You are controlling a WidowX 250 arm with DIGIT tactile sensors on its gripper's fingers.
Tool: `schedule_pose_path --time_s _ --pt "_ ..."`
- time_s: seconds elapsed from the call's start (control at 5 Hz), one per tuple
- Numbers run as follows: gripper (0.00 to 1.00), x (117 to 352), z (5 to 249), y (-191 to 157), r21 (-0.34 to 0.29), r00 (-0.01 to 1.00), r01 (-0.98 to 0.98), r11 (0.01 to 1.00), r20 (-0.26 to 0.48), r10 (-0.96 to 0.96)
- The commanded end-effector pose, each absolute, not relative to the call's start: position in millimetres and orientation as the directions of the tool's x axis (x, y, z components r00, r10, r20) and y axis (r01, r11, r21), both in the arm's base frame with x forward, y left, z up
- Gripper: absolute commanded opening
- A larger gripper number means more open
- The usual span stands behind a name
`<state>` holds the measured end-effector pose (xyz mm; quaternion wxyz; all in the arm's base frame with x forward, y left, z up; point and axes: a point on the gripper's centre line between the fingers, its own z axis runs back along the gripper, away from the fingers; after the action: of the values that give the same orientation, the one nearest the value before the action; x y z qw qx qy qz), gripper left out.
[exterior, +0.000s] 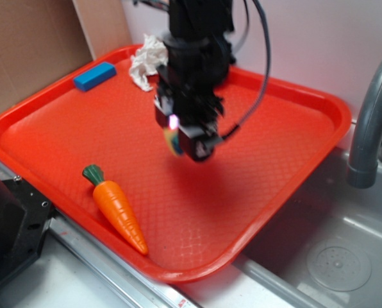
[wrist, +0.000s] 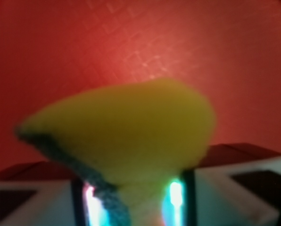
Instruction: Grab the green sponge.
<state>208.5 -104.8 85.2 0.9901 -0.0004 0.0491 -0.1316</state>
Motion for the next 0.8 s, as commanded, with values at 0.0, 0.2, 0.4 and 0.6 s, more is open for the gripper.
schedule_pose_path --time_s 0.0,0.2,0.4,0.6 --pt "0.00 193 198 -45 0.019 0.954 0.296 0.955 0.050 -0.296" --pt "0.00 184 234 -15 0.030 0.972 0.203 0.979 0.111 -0.205" --pt "0.00 176 230 19 0.003 0.989 0.075 0.997 0.126 -0.074" --pt "0.00 182 219 46 0.012 0.995 0.013 1.000 0.099 -0.014"
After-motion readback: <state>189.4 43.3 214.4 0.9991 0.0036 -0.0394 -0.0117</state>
